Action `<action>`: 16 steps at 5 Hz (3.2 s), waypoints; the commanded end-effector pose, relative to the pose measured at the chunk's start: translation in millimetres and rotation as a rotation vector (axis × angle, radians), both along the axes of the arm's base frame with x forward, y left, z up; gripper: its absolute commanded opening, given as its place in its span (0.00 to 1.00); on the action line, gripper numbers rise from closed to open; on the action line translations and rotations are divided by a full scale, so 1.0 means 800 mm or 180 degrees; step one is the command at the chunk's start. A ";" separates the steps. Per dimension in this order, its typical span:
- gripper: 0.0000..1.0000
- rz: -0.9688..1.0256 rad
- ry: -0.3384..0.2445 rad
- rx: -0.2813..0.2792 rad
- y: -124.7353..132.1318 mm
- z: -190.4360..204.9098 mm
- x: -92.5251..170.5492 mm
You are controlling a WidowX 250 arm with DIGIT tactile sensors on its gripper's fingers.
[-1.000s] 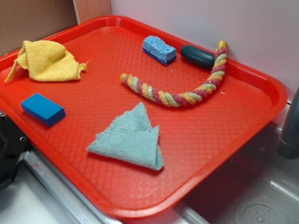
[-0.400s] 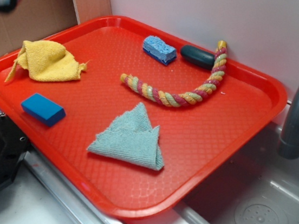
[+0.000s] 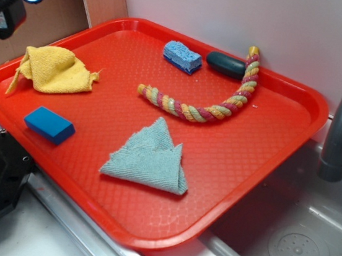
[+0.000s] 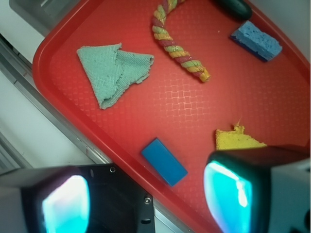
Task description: Grab the blue block.
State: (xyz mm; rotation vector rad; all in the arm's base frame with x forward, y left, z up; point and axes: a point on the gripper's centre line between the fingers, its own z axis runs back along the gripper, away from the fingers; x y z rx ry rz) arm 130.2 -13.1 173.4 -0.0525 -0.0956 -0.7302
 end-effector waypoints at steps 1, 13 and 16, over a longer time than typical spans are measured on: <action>1.00 -0.0013 -0.0030 0.0010 0.000 0.003 0.003; 0.00 0.0084 0.0826 0.0466 0.057 -0.197 0.020; 0.00 0.0377 0.0795 0.0518 0.066 -0.160 -0.016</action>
